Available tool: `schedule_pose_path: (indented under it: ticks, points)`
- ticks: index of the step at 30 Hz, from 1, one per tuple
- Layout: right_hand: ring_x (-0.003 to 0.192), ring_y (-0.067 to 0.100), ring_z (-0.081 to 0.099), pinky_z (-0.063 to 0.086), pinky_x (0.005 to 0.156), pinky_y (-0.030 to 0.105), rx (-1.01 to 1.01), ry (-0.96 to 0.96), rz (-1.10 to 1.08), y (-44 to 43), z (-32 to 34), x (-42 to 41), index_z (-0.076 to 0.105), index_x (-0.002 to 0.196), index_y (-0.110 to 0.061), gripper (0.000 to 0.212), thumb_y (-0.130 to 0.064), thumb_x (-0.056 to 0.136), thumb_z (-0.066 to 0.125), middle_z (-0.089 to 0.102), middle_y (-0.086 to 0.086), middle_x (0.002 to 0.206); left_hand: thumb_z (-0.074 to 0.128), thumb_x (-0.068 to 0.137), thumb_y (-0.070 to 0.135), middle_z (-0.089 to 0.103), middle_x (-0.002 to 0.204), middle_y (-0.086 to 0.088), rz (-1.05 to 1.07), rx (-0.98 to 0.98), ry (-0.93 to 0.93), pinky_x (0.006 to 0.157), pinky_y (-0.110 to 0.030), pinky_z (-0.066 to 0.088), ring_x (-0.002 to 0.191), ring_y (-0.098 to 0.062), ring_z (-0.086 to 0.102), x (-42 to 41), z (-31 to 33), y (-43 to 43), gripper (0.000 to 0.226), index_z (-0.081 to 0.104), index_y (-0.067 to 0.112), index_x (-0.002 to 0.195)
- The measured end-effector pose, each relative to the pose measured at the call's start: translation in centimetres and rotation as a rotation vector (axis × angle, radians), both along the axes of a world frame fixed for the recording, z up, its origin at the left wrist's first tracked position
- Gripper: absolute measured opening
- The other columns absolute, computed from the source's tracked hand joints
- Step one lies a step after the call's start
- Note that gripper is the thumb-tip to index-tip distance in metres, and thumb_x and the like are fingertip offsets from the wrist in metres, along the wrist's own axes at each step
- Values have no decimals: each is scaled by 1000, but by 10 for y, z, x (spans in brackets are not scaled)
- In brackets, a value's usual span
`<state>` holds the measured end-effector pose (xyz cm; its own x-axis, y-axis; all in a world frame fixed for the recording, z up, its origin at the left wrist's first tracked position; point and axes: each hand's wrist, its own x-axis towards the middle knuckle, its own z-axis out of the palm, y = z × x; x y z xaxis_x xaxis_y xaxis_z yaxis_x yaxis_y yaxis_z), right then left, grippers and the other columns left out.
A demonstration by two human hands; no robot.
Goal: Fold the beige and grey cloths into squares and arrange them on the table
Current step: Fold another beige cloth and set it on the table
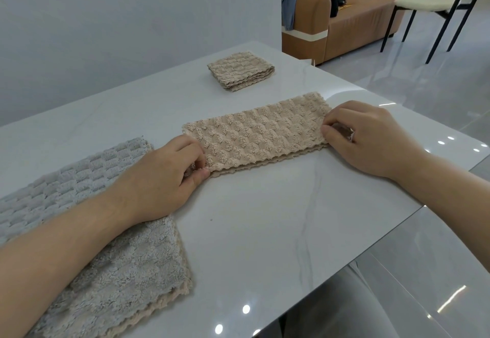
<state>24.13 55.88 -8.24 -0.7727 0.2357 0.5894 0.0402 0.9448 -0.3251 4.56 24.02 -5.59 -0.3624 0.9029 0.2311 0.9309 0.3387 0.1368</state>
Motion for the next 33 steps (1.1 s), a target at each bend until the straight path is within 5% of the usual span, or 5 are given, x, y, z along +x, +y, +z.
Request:
schedule_pose_path:
  ticks: [11,19,22,26,33]
  points:
    - [102,25,62,48,93,43,43,-120,-48,1,3,-1,70,89,-23,9,-29,87,64,66,-4,92,30,95,68,68,108,16,207,-127,332,92,-41,35,106,-19,54,25,19,14,53,65,31,83]
    - [136,29,46,34,116,45,35,-302,-1,-38,41,-53,64,124,-7,37,-24,102,39,63,5,129,38,106,30,57,136,-5,232,19,15,107,-38,35,129,-24,48,34,25,91,36,56,12,131]
    - [132,30,44,41,106,50,115,-454,8,-52,32,-85,52,133,-5,37,-18,103,34,56,8,132,32,106,33,45,148,-13,336,-110,-76,115,-46,32,139,-31,37,26,6,122,44,45,8,139]
    - [153,27,22,21,123,43,96,-610,-14,-55,19,-96,23,159,-7,54,-24,108,29,27,8,165,19,107,39,13,169,-9,382,-209,-95,126,-47,8,156,-31,9,24,-13,130,60,16,11,161]
    - [157,20,7,5,127,38,16,-669,-70,-45,13,-94,13,162,-12,60,-41,109,17,12,4,170,9,104,57,4,171,1,343,-288,-89,127,-41,2,157,-20,2,10,-14,107,70,4,18,163]
